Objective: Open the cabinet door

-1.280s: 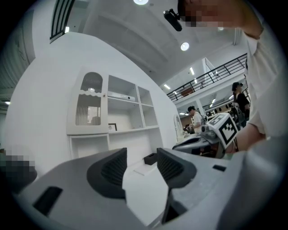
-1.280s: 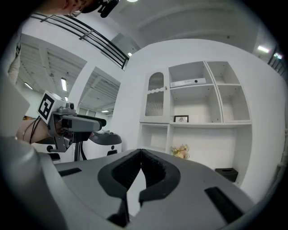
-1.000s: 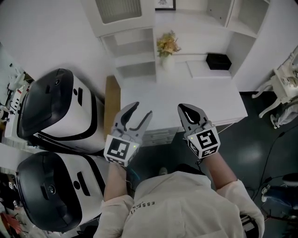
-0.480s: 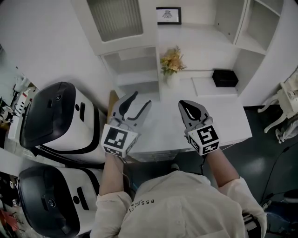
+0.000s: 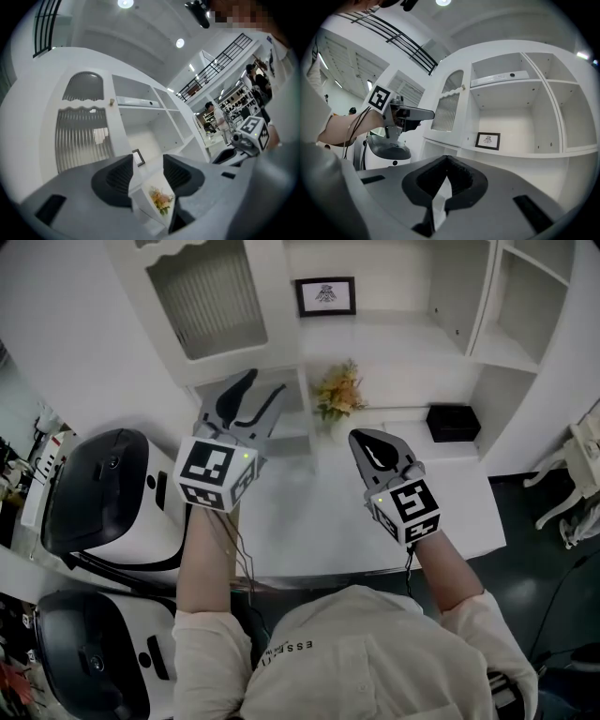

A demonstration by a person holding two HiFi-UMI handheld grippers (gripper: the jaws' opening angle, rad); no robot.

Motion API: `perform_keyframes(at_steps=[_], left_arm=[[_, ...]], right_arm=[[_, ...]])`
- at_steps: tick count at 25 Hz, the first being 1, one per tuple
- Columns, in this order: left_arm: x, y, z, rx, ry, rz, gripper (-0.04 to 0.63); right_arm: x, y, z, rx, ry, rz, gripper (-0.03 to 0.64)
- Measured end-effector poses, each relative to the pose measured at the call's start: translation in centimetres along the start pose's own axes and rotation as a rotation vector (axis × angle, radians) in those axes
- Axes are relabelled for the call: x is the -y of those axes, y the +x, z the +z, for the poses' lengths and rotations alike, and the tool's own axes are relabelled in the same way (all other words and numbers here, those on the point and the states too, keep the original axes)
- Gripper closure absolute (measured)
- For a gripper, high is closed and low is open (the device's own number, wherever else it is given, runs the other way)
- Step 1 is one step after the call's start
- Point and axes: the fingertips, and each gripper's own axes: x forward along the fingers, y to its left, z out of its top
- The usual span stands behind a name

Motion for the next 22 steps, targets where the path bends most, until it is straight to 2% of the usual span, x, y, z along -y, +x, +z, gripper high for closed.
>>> perform_keyframes(at_steps=[4,13,22], left_arm=[[-2.4,2.9,2.6,0.005,0.026,0.024,0.396],[-8.3,8.4,9.2,-0.008,0.147,0.115,0.396],[-13.3,11.0,14.4,-0.002,0.246,0.259,0.396]], right_arm=[[1.5,1.1,1.1,0.028,-0.020,0.013,0.602],[5.9,3.0,1.9,0.052,-0.011,-0.017,0.603],[8.0,5.5,1.8,0.012,-0.032,-0.026,0.603]])
